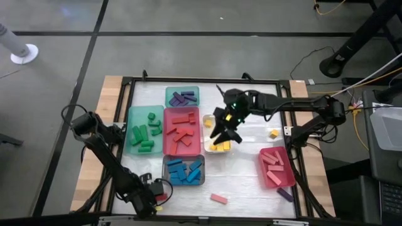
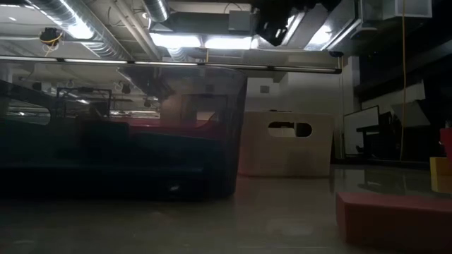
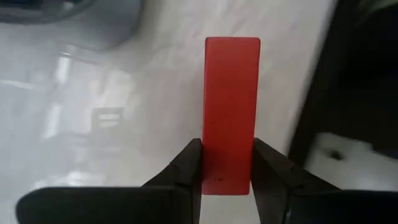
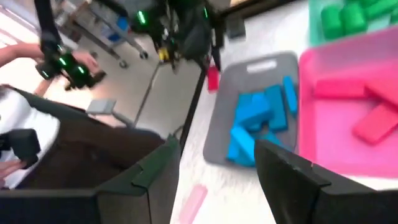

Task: Sort blocks
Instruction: Put the red block into the top pink bin, then put the pink block into the bottom pink bin, then put the yellow block into the white bin

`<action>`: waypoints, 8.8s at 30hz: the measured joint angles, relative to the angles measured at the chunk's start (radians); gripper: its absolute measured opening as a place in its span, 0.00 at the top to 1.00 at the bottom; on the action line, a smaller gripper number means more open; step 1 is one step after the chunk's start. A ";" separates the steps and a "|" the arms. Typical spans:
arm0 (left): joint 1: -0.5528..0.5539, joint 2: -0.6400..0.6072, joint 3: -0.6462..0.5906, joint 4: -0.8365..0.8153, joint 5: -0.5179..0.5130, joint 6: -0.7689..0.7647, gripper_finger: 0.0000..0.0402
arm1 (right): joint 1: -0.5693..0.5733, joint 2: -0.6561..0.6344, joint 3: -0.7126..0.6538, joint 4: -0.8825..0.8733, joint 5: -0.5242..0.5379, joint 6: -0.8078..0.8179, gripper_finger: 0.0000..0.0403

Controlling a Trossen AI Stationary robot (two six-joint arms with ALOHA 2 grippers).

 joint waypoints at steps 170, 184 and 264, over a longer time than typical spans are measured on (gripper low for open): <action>0.780 -0.397 0.006 -0.272 -0.397 0.789 0.56 | 0.263 -0.123 -0.178 -1.217 0.736 0.369 0.60; 0.781 -0.397 0.006 -0.272 -0.398 0.753 0.56 | -0.109 -0.130 -0.409 -1.090 0.738 0.068 0.60; 0.781 -0.396 0.006 -0.272 -0.398 0.723 0.56 | -0.178 -0.129 -0.517 -0.783 0.694 0.280 0.60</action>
